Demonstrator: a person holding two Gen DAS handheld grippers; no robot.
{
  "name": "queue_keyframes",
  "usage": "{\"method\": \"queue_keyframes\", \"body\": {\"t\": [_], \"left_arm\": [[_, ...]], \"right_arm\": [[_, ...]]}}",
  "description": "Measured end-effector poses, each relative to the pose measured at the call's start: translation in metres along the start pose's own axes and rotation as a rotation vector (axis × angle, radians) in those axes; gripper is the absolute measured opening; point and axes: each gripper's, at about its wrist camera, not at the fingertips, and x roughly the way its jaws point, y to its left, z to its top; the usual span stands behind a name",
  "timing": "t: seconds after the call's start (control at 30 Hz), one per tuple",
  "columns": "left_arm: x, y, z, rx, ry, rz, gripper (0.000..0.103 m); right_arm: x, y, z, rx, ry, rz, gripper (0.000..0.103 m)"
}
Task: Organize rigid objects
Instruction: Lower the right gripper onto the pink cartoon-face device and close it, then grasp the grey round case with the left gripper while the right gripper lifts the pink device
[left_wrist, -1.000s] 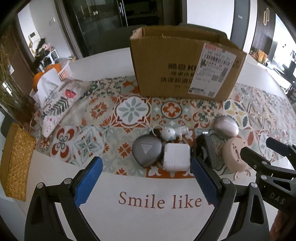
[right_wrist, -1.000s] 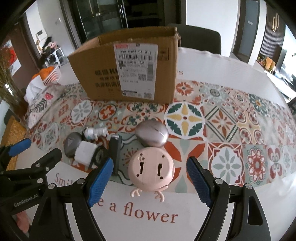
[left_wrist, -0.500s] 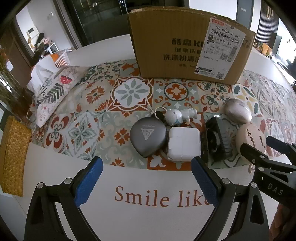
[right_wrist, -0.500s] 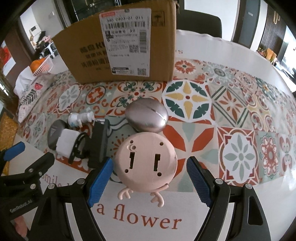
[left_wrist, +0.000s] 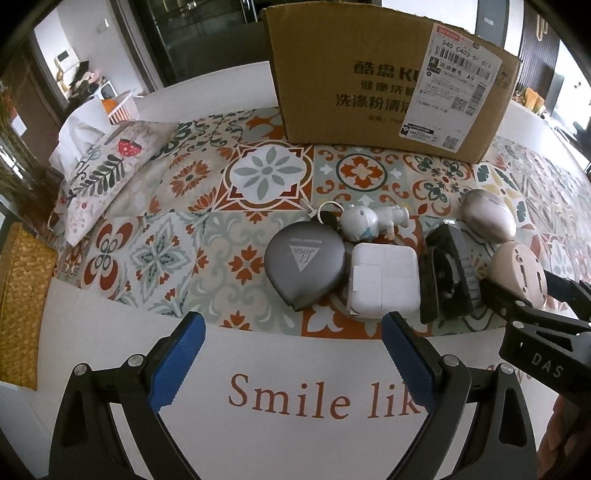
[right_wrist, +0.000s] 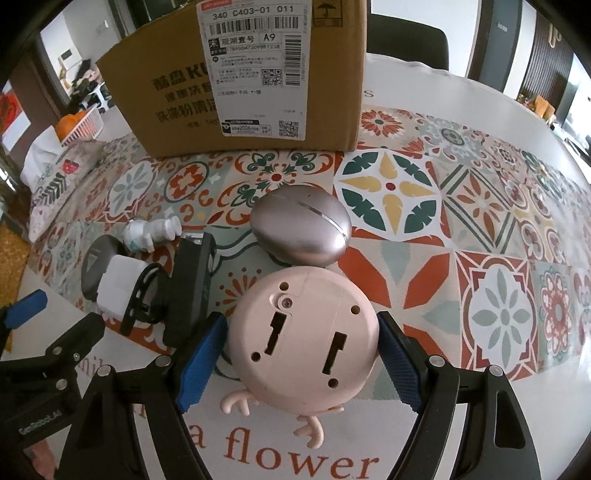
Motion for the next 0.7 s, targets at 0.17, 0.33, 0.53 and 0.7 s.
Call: {"method": "queue_keyframes", "body": {"t": [0.17,0.33,0.53,0.7], "left_arm": [[-0.003,0.002,-0.003,0.002,-0.03,-0.015,0.097],[-0.006,0.007,-0.007,0.015,-0.061,-0.02,0.097],[-0.019,0.014,-0.008,0.037,-0.123,-0.055,0.096],[-0.024,0.02,-0.003,0.087,-0.166,-0.101,0.093]], "right_arm": [[0.0,-0.001,-0.002,0.017,-0.001,-0.006,0.075],[-0.002,0.002,-0.006,0.03,-0.014,-0.013,0.074],[-0.032,0.011,-0.012,0.048,-0.099,-0.07,0.075],[-0.061,0.021,-0.01,0.071,-0.164,-0.103,0.075]]}}
